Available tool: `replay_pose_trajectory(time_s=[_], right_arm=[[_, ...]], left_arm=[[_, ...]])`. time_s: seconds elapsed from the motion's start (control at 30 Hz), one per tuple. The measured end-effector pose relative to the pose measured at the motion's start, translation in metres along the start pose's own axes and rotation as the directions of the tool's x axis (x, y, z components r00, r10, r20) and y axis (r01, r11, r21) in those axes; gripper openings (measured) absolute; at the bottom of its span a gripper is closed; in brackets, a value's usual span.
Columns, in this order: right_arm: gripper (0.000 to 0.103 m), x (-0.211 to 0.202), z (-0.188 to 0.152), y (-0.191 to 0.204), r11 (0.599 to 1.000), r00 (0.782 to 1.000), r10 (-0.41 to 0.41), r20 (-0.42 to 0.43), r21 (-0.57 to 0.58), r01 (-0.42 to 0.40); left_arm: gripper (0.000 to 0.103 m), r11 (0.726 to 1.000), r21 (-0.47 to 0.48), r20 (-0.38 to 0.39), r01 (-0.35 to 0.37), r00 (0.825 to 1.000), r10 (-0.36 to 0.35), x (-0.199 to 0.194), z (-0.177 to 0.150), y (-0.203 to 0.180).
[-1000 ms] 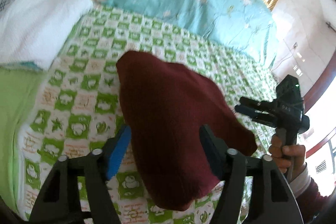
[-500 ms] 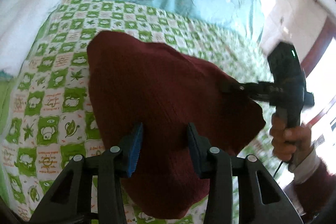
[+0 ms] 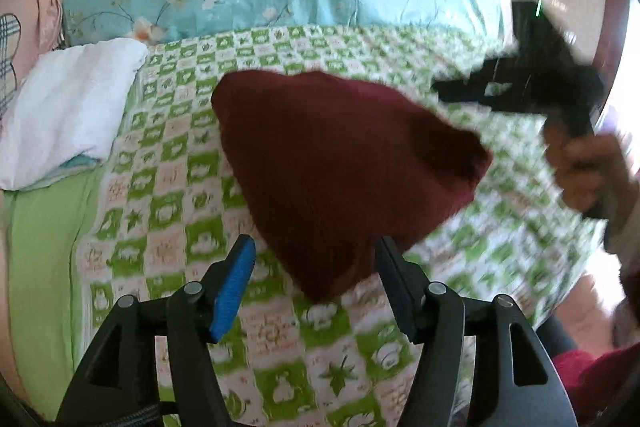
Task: Fold large clothes
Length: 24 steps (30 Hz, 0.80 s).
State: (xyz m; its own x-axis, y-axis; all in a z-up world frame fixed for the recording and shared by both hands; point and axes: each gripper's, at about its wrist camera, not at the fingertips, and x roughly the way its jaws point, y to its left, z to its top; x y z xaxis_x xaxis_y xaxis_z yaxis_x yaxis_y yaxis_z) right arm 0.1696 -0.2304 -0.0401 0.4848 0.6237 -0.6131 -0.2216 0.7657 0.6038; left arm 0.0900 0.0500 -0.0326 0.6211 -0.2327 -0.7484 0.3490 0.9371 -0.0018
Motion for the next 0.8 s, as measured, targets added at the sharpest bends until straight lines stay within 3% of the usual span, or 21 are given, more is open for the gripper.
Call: replay_pose_trajectory(time_s=[0.07,0.1,0.17,0.2,0.27,0.33,0.43,0.5,0.63,0.7,0.8], right_arm=[[0.028,0.006,-0.011,0.022,0.998,0.998,0.05,-0.03,-0.042,-0.051],[0.028,0.015,-0.018,0.032,0.996,0.996,0.06,-0.065,-0.063,-0.064],[0.028,0.034,-0.03,0.04,0.996,0.993,0.02,-0.113,-0.086,-0.03],[0.028,0.042,-0.034,0.038,0.996,0.991,-0.019,-0.13,-0.093,0.007],[0.021,0.058,-0.044,0.024,0.996,0.983,-0.073,-0.168,-0.07,0.062],[0.0,0.063,-0.047,0.008,0.996,0.981,-0.084,-0.173,-0.033,0.079],[0.0,0.061,-0.045,-0.004,0.999,0.983,-0.044,-0.177,0.021,0.048],[0.0,0.06,-0.045,-0.003,0.999,0.983,-0.046,-0.176,0.011,0.049],[0.0,0.055,-0.044,-0.002,0.999,0.983,-0.03,-0.178,0.008,0.032],[0.002,0.048,-0.043,0.001,1.0,0.984,-0.002,-0.176,-0.005,0.001],[0.002,0.03,-0.032,0.018,0.996,0.99,0.05,-0.132,-0.06,-0.059]], left_arm=[[0.061,0.999,0.009,-0.029,-0.046,0.998,0.047,0.014,-0.007,-0.007],[0.054,0.997,0.001,-0.036,-0.075,0.997,0.075,0.021,-0.008,-0.008],[0.046,0.992,-0.045,-0.051,-0.119,0.992,0.117,0.033,-0.011,-0.007],[0.035,0.989,-0.089,-0.055,-0.121,0.992,0.116,0.036,-0.012,-0.004],[0.024,0.975,-0.166,-0.057,-0.148,0.988,0.14,0.038,-0.015,-0.001],[0.021,0.962,-0.192,-0.082,-0.196,0.98,0.183,0.044,-0.021,-0.002],[0.019,0.958,-0.205,-0.101,-0.201,0.978,0.184,0.051,-0.028,-0.002],[0.02,0.967,-0.192,-0.097,-0.165,0.984,0.149,0.046,-0.024,-0.001],[0.025,0.982,-0.188,-0.033,0.018,0.999,-0.025,0.014,-0.02,0.014],[0.025,0.982,-0.157,0.017,0.105,0.994,-0.103,-0.003,-0.015,0.022],[0.024,0.972,-0.11,0.113,0.209,0.974,-0.197,-0.022,0.007,0.033]])
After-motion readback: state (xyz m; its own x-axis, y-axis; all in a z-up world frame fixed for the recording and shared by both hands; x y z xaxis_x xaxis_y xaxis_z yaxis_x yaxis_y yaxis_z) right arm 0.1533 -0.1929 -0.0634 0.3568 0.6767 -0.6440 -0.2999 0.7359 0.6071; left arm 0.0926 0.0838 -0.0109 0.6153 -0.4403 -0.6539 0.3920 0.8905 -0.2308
